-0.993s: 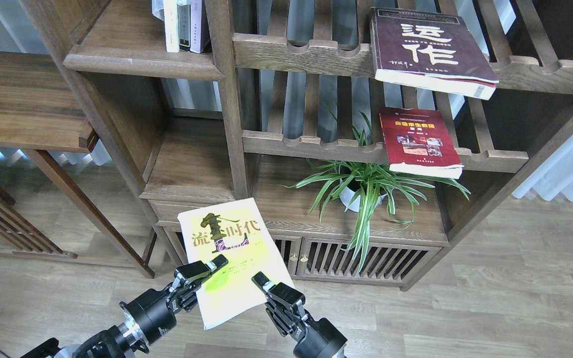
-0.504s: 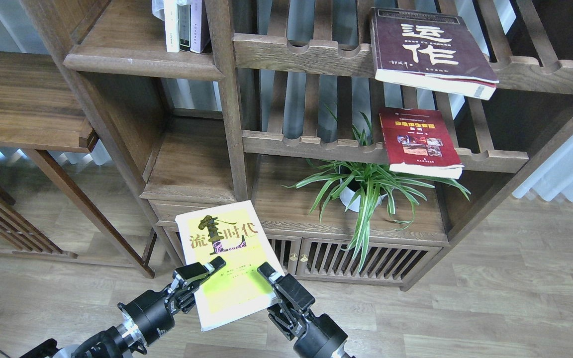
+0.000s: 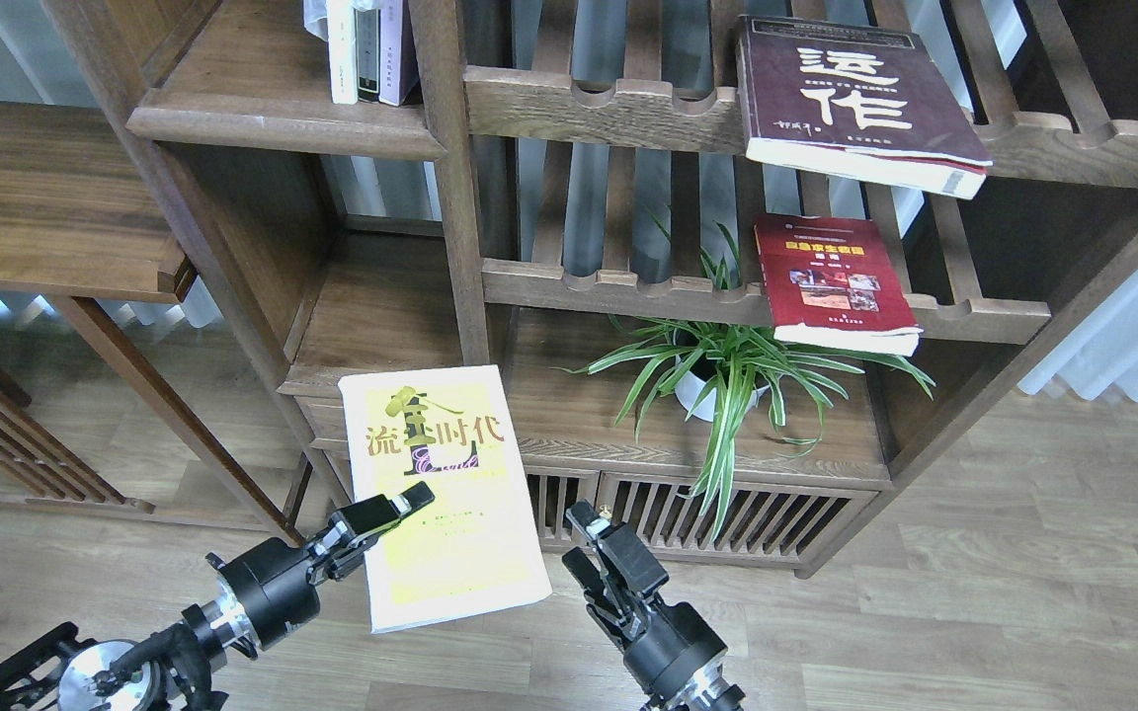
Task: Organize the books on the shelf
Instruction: 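Lift the yellow-green book with the left gripper up toward the top shelf, then insert the yellow-green book onto the top shelf with the left gripper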
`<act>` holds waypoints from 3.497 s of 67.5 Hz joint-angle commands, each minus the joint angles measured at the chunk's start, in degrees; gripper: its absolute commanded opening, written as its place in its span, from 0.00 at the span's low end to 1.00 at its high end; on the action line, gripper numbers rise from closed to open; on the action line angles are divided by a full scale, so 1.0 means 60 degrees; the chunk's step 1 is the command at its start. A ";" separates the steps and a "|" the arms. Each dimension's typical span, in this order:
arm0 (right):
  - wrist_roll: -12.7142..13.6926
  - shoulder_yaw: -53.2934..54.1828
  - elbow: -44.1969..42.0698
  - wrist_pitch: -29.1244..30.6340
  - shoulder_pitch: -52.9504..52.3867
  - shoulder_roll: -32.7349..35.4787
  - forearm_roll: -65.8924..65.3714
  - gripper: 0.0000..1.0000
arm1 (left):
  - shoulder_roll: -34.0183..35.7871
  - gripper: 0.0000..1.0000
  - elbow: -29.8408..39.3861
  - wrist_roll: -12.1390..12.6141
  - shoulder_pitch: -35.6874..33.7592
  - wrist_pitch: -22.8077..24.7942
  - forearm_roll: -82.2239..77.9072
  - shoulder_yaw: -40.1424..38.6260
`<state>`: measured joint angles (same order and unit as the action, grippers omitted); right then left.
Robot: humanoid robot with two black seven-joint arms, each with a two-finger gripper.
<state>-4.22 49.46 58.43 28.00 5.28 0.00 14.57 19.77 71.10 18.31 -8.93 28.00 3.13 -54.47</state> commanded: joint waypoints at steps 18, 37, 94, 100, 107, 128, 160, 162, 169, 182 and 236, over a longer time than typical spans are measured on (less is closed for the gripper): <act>-0.0014 0.0413 -0.0115 -0.0001 0.0028 0.0001 -0.0481 0.98 | -0.0073 0.05 0.1348 0.0010 0.0097 0.0000 -0.1532 -0.1980; 0.0001 0.0311 -0.0129 -0.0001 0.0072 0.0001 -0.0539 0.98 | -0.0424 0.05 0.1363 0.0347 -0.0342 0.0000 -0.1532 -0.4369; 0.0001 0.0047 -0.0056 -0.0001 0.0072 0.0001 -0.0525 0.98 | -0.3295 0.01 0.1363 0.1255 -0.3038 0.0000 -0.1518 -0.6155; 0.0001 0.0062 -0.0056 -0.0001 0.0072 0.0001 -0.0510 0.98 | -0.3295 0.02 0.1363 0.1226 -0.3023 0.0000 -0.1416 -0.6857; 0.0001 0.0062 -0.0056 -0.0001 0.0072 0.0001 -0.0525 0.98 | -0.3295 0.02 0.1363 0.1226 -0.3023 0.0000 -0.1196 -0.7474; 0.0001 0.0047 -0.0071 -0.0001 0.0072 0.0001 -0.0525 0.98 | -0.2110 0.02 0.1348 0.1313 -0.2994 0.0000 -0.0536 -0.9231; 0.0001 -0.0114 -0.0012 -0.0001 0.0072 0.0001 -0.0539 0.98 | -0.1816 0.02 0.1319 0.1615 -0.2364 0.0000 -0.0815 -0.8793; 0.0001 -0.0114 0.0002 -0.0001 0.0072 0.0001 -0.0539 0.98 | -0.1816 0.02 0.1304 0.1615 -0.2393 0.0000 -0.0829 -0.8778; 0.0001 -0.0114 0.0032 -0.0001 0.0072 0.0001 -0.0539 0.98 | -0.1816 0.02 0.1275 0.1615 -0.2393 0.0000 -0.0932 -0.8778; 0.0001 -0.0114 0.0090 -0.0001 0.0101 0.0001 -0.0539 0.98 | -0.1728 0.03 0.1216 0.1615 -0.2422 0.0000 -0.1444 -0.8954; 0.0044 -0.0642 0.0149 -0.0001 0.0101 0.0001 -0.0774 0.98 | -0.1640 0.03 0.1070 0.1615 -0.4121 0.0000 -0.6264 -0.9144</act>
<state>-4.02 45.66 59.33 28.00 5.89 0.00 10.18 10.09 77.83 28.01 -32.45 28.00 -31.00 -109.36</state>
